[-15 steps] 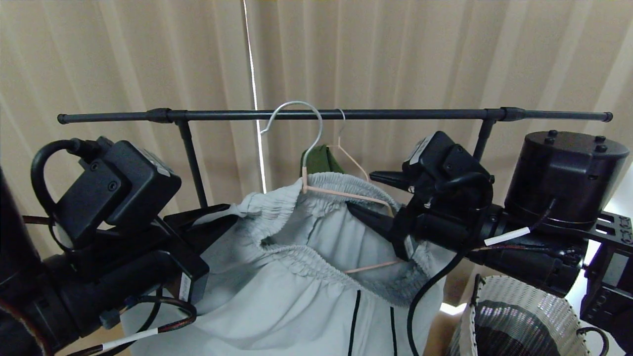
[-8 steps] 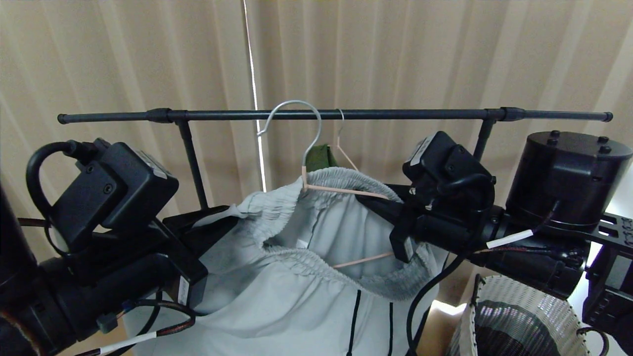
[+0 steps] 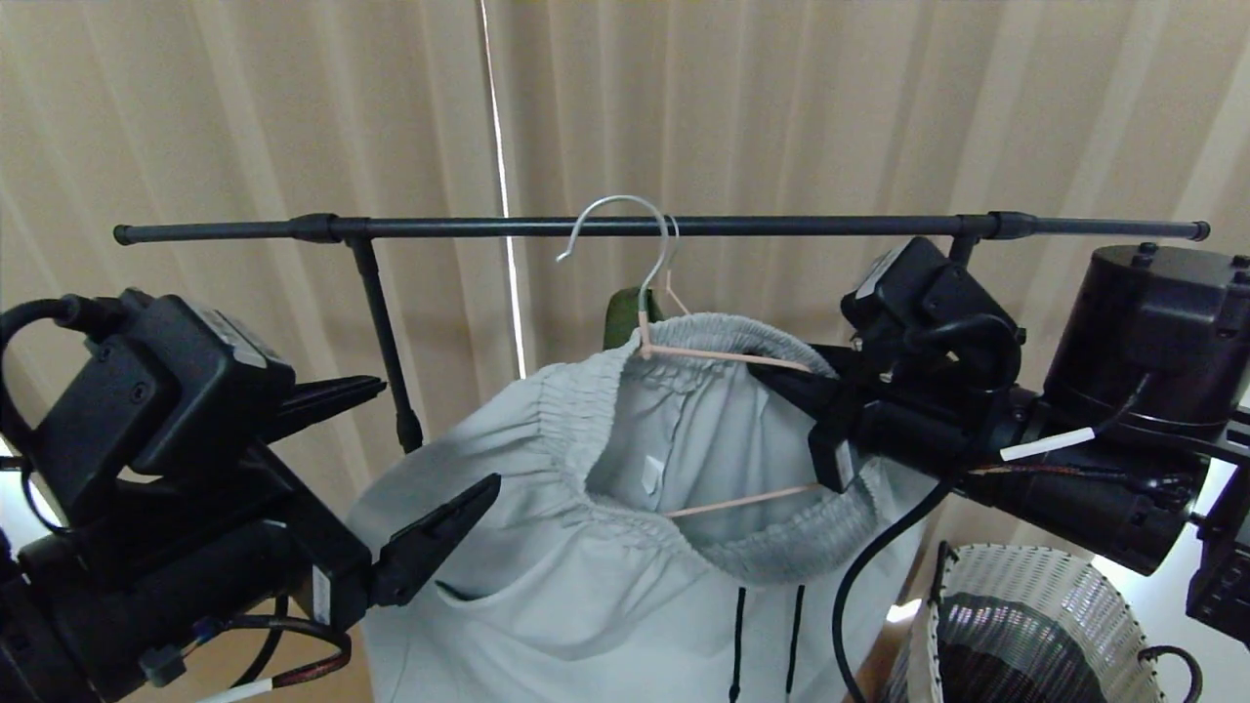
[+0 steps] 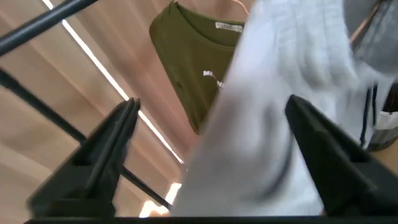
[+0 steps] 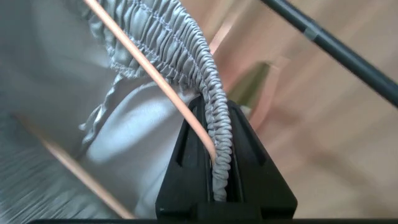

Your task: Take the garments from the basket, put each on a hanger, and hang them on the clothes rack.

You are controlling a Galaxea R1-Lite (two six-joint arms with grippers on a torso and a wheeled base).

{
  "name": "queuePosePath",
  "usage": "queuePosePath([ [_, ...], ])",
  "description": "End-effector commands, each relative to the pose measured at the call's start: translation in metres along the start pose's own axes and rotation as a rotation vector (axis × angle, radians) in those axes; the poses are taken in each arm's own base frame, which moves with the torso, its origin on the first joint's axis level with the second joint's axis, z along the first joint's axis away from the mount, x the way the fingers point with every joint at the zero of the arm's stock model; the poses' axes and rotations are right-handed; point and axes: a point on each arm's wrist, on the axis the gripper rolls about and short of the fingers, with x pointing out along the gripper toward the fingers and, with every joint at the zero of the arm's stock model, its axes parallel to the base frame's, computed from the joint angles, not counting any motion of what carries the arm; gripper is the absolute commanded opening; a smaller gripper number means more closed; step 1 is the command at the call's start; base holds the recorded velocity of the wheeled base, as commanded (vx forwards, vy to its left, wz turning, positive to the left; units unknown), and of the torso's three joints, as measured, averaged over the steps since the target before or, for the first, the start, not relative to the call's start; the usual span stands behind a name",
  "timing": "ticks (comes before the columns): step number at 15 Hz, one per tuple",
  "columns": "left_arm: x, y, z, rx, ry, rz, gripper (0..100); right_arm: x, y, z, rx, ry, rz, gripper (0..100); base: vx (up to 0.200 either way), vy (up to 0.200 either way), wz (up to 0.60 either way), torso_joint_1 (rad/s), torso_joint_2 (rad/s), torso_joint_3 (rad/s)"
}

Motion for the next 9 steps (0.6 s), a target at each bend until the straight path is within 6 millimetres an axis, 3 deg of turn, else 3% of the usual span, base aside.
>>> queuePosePath([
  [1, -0.015, 0.003, -0.001, -0.044, -0.03, 0.01, 100, -0.014, -0.015, 0.002, 0.005, -0.012, -0.056, 0, 0.0, 0.0, 0.0, 0.0, 0.0, 0.0],
  [5, -0.015, 0.013, -0.021, -0.076, 0.046, 0.084, 100, -0.039, -0.037, 0.01, 0.01, -0.032, -0.145, 0, 0.0, 0.0, 0.0, 0.0, 0.0, 0.0],
  [9, -0.01, 0.016, -0.04, -0.084, 0.134, 0.119, 100, -0.059, -0.043, 0.025, 0.008, -0.067, -0.162, 0, 0.0, 0.0, 0.0, 0.0, 0.0, 0.0],
])
